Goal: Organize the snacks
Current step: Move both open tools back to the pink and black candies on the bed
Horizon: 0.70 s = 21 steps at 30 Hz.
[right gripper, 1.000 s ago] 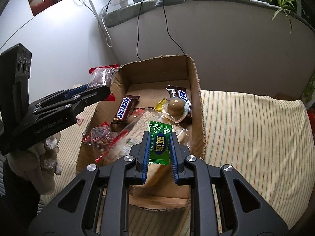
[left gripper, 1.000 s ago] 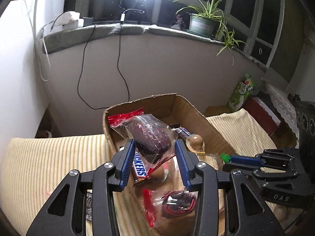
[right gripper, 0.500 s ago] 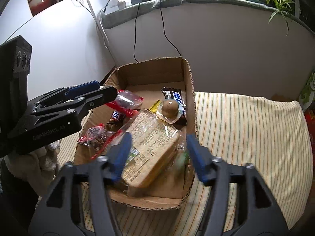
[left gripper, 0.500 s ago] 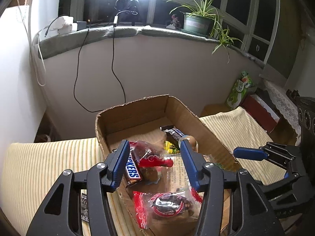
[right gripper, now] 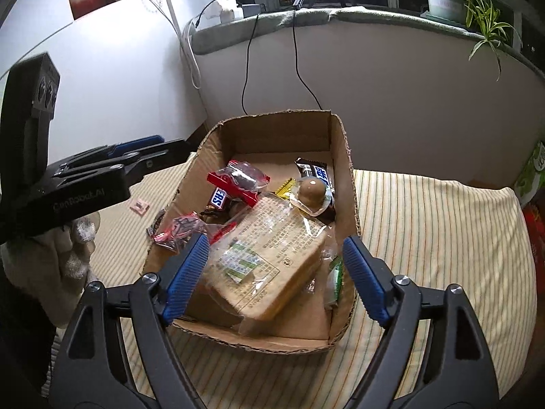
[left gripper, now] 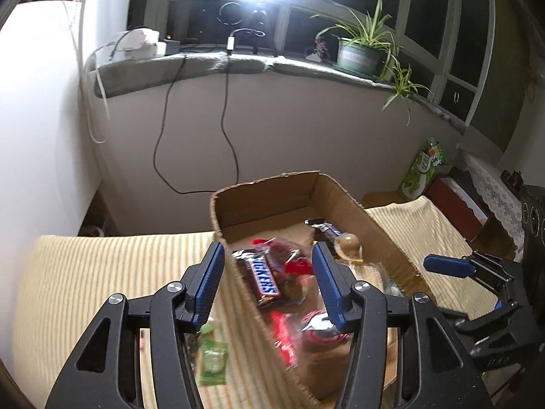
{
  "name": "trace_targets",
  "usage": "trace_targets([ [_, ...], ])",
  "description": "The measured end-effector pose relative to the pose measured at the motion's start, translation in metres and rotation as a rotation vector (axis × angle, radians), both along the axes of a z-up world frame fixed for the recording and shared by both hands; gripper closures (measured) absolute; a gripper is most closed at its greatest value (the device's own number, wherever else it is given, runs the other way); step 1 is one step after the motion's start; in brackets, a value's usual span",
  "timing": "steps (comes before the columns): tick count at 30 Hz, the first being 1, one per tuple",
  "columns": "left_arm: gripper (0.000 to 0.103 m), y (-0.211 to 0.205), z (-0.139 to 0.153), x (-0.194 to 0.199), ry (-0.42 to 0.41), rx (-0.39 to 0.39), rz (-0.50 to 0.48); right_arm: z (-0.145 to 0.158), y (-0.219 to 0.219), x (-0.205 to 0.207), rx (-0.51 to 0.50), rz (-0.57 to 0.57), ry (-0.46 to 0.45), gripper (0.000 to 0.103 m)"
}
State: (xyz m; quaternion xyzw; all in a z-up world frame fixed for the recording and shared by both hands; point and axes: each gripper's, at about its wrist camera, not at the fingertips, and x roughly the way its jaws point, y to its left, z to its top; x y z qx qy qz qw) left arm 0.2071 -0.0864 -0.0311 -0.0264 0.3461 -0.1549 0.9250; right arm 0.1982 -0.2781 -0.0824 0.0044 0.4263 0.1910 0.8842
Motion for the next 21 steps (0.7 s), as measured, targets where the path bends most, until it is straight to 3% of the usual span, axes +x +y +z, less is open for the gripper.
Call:
trace_targets([
  [9,0.05,0.043,0.003,-0.014,-0.004,-0.001,0.073,0.012,0.007,-0.017,0.056,0.017,-0.057,0.02],
  [21,0.051,0.103,-0.011,-0.029,0.022,-0.001,0.157,0.026,0.058,-0.062,0.092,0.152,-0.089,0.02],
])
